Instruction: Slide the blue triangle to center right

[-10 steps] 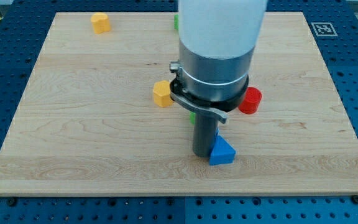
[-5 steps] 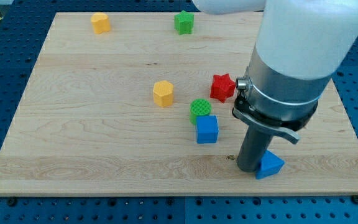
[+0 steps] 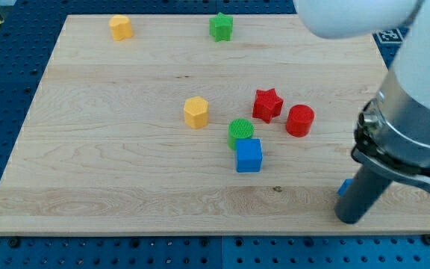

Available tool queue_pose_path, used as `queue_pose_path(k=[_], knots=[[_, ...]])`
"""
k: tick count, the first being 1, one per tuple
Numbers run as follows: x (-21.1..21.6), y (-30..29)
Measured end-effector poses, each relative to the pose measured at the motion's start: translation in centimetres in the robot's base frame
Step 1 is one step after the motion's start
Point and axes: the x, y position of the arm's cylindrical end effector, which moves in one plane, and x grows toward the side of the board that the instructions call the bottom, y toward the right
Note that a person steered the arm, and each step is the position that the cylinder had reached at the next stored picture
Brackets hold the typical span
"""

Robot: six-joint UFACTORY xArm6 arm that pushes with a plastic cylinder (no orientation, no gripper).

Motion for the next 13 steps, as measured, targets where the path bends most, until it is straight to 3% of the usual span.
queue_pose_path(k=[1,4,6,8,10,11,13], knots=[[0.3,2.3],[-6.5,3.2],[-8.3,-1.0],[-15.3,4.1],[-15.3,7.6],[-17.8,8.7],[-19.1,6.4]])
